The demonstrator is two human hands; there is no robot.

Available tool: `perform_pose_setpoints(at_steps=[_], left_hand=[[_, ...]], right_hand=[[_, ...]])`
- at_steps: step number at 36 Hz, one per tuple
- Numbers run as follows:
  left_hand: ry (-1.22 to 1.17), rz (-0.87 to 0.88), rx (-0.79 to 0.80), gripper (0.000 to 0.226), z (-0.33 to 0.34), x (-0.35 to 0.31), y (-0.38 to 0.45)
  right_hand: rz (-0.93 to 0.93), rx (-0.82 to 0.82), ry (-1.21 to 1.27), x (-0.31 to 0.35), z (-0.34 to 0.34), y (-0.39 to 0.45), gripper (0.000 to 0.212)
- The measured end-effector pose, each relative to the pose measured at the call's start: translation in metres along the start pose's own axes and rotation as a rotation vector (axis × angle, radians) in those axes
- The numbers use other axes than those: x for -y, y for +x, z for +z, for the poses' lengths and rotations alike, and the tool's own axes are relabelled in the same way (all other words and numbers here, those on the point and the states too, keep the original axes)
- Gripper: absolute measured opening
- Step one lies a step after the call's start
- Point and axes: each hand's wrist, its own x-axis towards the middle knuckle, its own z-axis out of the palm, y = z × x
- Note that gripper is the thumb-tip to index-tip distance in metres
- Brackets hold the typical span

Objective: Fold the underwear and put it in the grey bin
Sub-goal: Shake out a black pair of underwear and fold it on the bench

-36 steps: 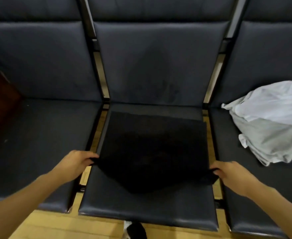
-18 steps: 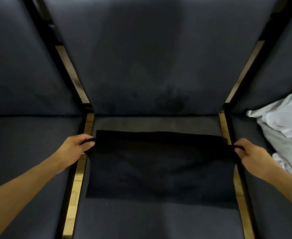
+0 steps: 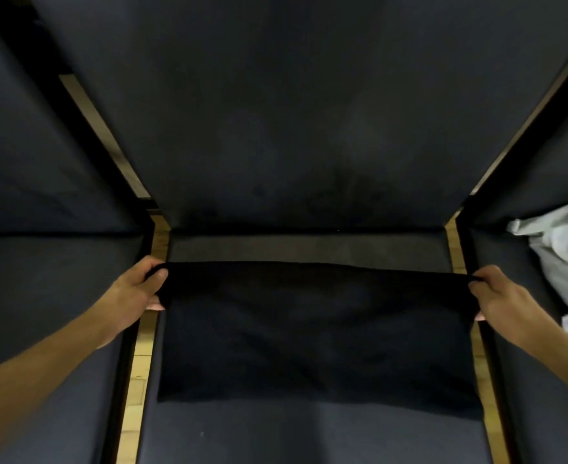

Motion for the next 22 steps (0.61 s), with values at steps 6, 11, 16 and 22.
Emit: perform_pose_setpoints(at_steps=[6,11,16,22], left_hand=[[0.022,-0.019,0.003,0.017,-0.005,0.003,0.013],[0.07,-0.025,-0.124,0.016,0.008,0.004,0.03],[0.364,-0.028,-0.367,0.029,0.011,0.009,0.04],[0.744,0.245,-0.66,0.038,0.015,0.006,0.032]], right_hand=[[-0.001,-0.009,-0.065,0.008,0.002,0.009,0.008],[-0.031,0.015,-0.216,0.014,0.013,0.017,0.014],[-0.033,-0.008,-0.343,0.012,0.012,0.021,0.017],[-0.139,-0.254,-0.589,0.033,0.004,0.014,0.033]])
